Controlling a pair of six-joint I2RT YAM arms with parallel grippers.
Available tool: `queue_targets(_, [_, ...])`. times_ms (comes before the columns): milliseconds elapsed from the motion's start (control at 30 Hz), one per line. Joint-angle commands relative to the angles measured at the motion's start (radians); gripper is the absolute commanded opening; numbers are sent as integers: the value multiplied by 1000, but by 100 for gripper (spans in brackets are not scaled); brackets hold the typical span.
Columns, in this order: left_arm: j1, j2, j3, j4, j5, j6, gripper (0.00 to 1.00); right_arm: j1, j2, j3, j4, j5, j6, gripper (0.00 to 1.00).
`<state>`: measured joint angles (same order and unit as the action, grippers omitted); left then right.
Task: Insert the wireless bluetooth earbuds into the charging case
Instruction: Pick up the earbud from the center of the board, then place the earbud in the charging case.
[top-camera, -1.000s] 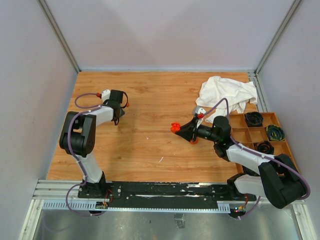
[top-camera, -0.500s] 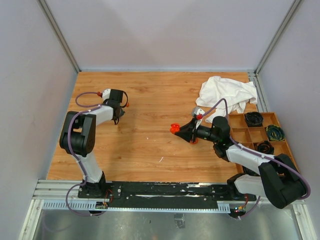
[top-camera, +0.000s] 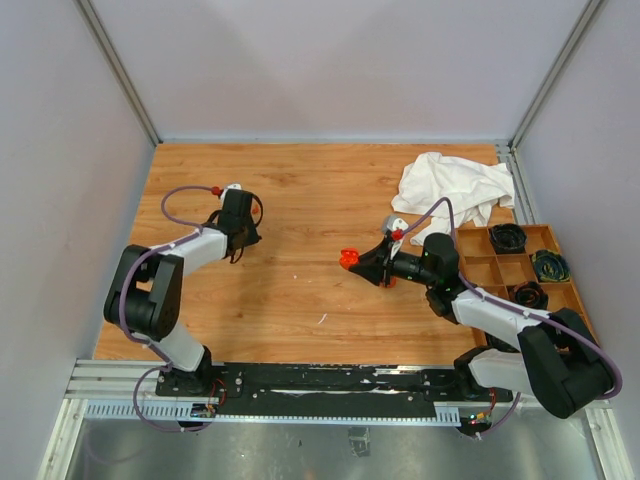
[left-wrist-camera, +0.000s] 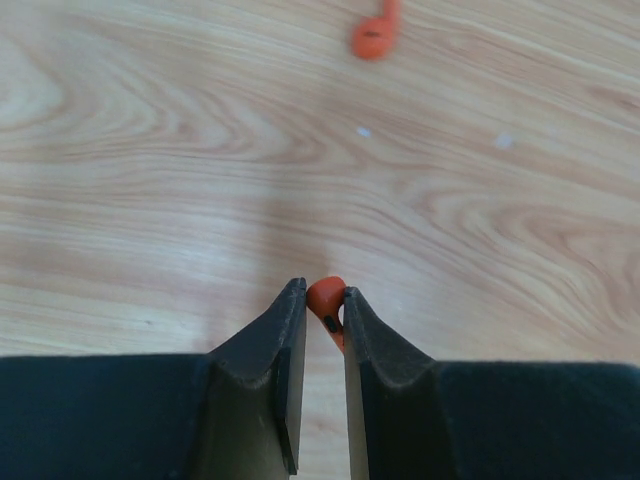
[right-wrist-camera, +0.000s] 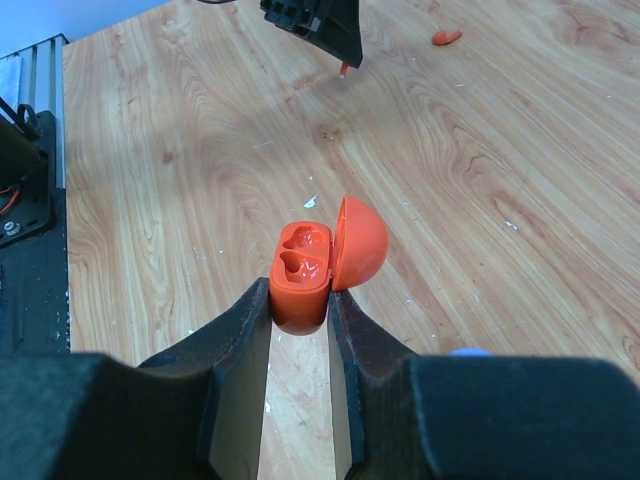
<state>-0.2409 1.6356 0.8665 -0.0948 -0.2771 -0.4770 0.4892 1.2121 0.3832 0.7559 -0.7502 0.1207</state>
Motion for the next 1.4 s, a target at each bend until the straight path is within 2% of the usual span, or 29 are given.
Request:
queue_targets(0, [-72, -115, -53, 141, 34, 109, 14, 17, -7, 22, 17, 16, -25, 1])
queue_targets(333, [-260, -393, -214, 439, 39, 262, 12, 22, -37, 6, 29, 29, -24, 1])
queue_targets(600, [-405, -521, -308, 630, 75, 360, 12, 35, -46, -7, 69, 36, -8, 1])
queue_targets(1067, [-628, -588, -384, 906, 186, 509, 12, 38, -79, -41, 197, 11, 68, 1])
queue_targets(1367, [-712, -564, -411, 1049, 265, 606, 13, 38, -124, -63, 280, -14, 103, 1])
